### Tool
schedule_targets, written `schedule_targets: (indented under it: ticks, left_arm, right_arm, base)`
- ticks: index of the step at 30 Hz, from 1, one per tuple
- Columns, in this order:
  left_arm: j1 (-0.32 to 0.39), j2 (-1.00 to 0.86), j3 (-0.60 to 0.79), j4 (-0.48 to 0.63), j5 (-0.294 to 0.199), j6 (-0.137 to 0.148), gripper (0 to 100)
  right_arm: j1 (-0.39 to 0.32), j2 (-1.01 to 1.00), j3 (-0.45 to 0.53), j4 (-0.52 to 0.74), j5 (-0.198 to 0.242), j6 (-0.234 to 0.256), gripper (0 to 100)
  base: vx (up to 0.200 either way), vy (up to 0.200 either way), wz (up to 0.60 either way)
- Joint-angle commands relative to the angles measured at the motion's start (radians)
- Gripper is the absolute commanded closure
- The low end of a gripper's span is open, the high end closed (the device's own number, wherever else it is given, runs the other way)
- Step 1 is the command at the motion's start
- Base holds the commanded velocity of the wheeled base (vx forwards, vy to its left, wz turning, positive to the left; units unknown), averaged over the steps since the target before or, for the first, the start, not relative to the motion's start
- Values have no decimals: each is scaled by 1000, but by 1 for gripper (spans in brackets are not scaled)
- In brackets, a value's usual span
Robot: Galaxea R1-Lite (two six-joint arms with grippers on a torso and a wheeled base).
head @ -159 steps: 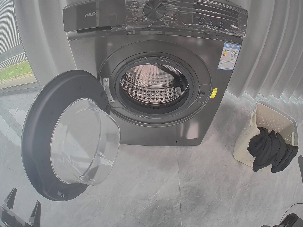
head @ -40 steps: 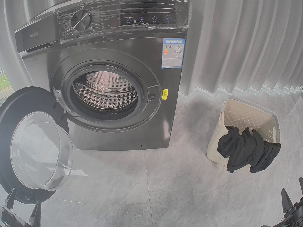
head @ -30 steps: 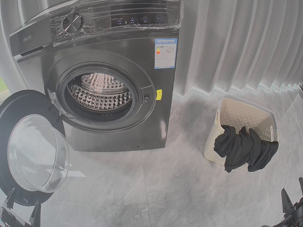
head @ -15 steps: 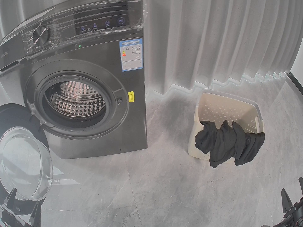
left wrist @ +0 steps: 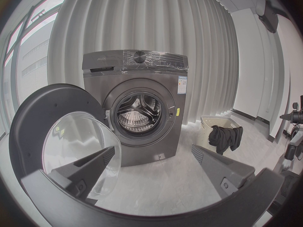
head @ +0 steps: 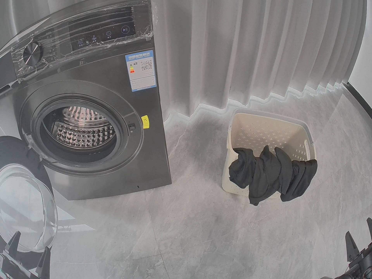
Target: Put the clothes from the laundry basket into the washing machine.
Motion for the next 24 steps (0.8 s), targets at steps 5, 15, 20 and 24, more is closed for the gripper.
schedule_targets:
  ticks: [5, 15, 20, 24]
  left_arm:
    - [0, -15, 18, 0, 0, 1, 0]
    - [0, -15, 18, 0, 2, 2, 0]
    - [0, -15, 18, 0, 2, 1, 0]
    - [0, -15, 18, 0, 2, 1, 0]
  right_arm:
    - [1, -3, 18, 0, 0, 1, 0]
    - [1, -3, 18, 0, 2, 0, 0]
    - [1, -5, 18, 0, 2, 0, 0]
    - [1, -3, 18, 0, 2, 1, 0]
  base:
    - [40, 0, 0]
    - [0, 0, -240]
    - [0, 0, -240]
    - [0, 0, 0]
